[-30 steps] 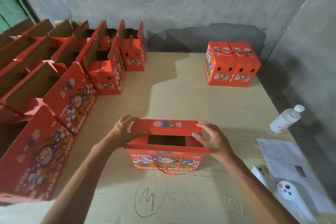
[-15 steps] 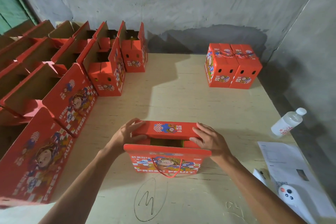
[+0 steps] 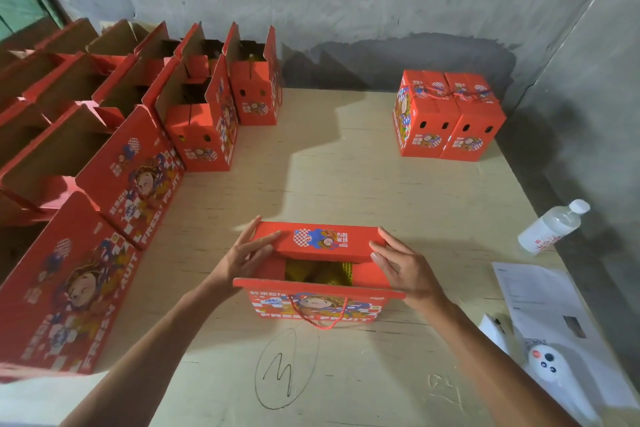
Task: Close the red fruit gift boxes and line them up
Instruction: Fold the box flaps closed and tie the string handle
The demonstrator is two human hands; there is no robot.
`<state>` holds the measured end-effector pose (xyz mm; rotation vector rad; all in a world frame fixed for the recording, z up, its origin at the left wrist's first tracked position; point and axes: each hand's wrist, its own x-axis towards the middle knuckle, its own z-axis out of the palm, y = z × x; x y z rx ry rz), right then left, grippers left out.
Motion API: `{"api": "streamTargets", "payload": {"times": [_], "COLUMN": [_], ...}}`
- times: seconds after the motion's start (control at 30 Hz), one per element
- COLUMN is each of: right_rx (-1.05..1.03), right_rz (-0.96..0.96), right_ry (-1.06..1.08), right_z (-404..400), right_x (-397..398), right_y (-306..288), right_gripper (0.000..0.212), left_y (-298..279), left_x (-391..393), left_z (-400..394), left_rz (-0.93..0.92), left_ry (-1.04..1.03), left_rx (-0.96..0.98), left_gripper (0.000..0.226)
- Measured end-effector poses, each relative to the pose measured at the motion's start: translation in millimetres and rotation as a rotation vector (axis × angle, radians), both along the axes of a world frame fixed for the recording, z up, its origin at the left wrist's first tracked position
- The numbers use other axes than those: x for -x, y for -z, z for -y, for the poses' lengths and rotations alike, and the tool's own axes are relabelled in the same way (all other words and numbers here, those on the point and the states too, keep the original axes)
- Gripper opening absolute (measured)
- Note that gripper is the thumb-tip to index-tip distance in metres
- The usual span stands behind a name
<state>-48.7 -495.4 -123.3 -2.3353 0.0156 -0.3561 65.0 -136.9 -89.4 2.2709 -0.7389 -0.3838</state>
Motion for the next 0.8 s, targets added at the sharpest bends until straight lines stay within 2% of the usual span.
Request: {"api": "streamTargets", "payload": {"times": [0.07,0.17,0.2,0.27,0.33,0.43,0.5,0.53,0.63,0.67,0.73,0.8], "right_rx": [-0.192,-0.430,-0.442,-0.446,-0.475,-0.384,-0.369,-0.360,-0.322,-0.312,-0.310,-0.345], "right_rz": [-0.029,-0.053,-0.061,-0.067,-0.086,-0.046,-0.046,-0.048,-0.045,-0.046,-0.038,-0.050], "right_ry": [0.047,0.115,0.136,0.129,0.111,0.106,0.089,0.078,0.059,0.056,0.050,0.059], "right_z": [-9.5,-20.6,-20.8,-18.4,-17.2,-18.7,-18.4,-18.1,-16.3,-16.0,-17.2,-18.5], "right_x": [2.8,5.0,4.9,4.3,3.1,3.0,3.8,4.7,5.0,4.9,5.7,6.1], "right_y": [4.8,6.3,6.1,4.5,2.2,1.2,1.9,2.0,0.5,0.1,0.6,1.1], "right_gripper": [0.028,0.027,0.025,0.023,0.021,0.021,0.021,0.021,0.021,0.022,0.024,0.024], "left_y": [-3.3,-8.3,-10.3,-8.5,-6.4,-0.3,-0.1,0.8,-3.6,-11.5,-34.6,-44.9], "left_x": [7.1,12.8,12.6,11.0,9.4,6.7,3.0,-0.7,-24.3,-30.4,-36.3,-36.2], "left_z": [3.9,7.3,9.5,10.5,9.5,5.5,2.6,-0.2,-6.1,-5.3,5.2,26.8], "left_rz": [-0.085,-0.375,-0.474,-0.549,-0.564,-0.536,-0.489,-0.391,0.208,0.308,0.245,0.117], "left_ry": [-0.100,-0.269,-0.312,-0.336,-0.376,-0.375,-0.328,-0.298,-0.186,-0.147,-0.054,0.051], "left_rx": [0.175,0.427,0.497,0.524,0.545,0.541,0.455,0.359,-0.018,-0.114,-0.324,-0.649], "left_gripper": [0.046,0.064,0.069,0.072,0.073,0.073,0.074,0.074,0.062,0.055,0.041,0.048]}}
